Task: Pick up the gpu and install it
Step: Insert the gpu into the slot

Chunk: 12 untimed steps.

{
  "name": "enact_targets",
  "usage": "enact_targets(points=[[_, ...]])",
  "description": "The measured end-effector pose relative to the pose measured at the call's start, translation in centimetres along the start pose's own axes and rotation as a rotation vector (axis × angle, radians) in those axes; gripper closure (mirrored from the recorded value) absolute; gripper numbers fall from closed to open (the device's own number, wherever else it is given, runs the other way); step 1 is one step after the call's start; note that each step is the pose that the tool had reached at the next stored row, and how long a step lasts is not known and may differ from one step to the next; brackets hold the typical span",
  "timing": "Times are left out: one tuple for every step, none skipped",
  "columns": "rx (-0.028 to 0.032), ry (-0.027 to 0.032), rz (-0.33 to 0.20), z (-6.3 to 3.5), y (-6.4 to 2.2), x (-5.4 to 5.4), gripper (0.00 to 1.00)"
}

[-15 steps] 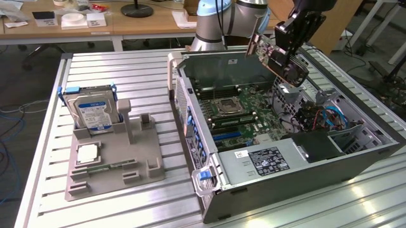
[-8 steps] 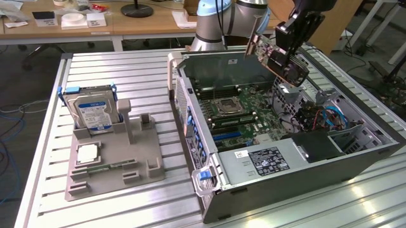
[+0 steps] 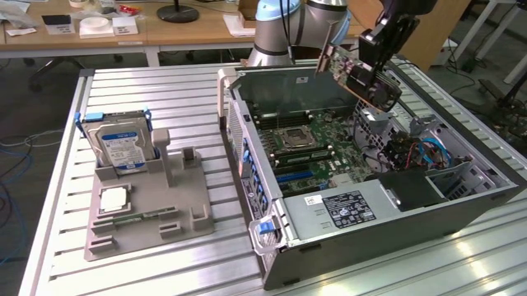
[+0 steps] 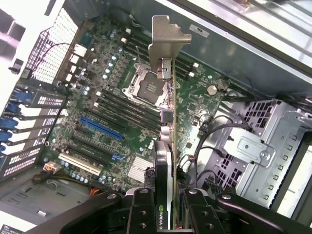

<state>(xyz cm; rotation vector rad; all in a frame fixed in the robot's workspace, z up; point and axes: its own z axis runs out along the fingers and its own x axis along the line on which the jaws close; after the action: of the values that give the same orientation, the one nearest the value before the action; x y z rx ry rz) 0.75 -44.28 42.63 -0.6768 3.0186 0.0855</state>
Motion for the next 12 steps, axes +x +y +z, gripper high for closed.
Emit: enact_targets(points=[[-0.0005, 0.0003, -0.008, 0.00, 0.00, 0.00, 0.73], [-0.0011, 0.0008, -0.017, 0.00, 0.00, 0.00, 0.73], [-0.0016, 0.0012, -0.027, 0.00, 0.00, 0.00, 0.73], [-0.0021, 0.0017, -0.036, 0.00, 0.00, 0.00, 0.73], [-0.0028, 0.0020, -0.046, 0.01, 0.00, 0.00, 0.73], [-0.0034, 0.0025, -0.057, 0.01, 0.00, 0.00, 0.73], [-0.0039, 0.0030, -0.067, 0.01, 0.00, 0.00, 0.73], [-0.0045, 0.0034, -0.078, 0.01, 0.00, 0.00, 0.73], [-0.0051, 0.0039, -0.088, 0.01, 0.00, 0.00, 0.73], [-0.0058, 0.0044, -0.099, 0.01, 0.00, 0.00, 0.73], [-0.0063, 0.0048, -0.108, 0.01, 0.00, 0.00, 0.73], [-0.0069, 0.0052, -0.118, 0.01, 0.00, 0.00, 0.73]])
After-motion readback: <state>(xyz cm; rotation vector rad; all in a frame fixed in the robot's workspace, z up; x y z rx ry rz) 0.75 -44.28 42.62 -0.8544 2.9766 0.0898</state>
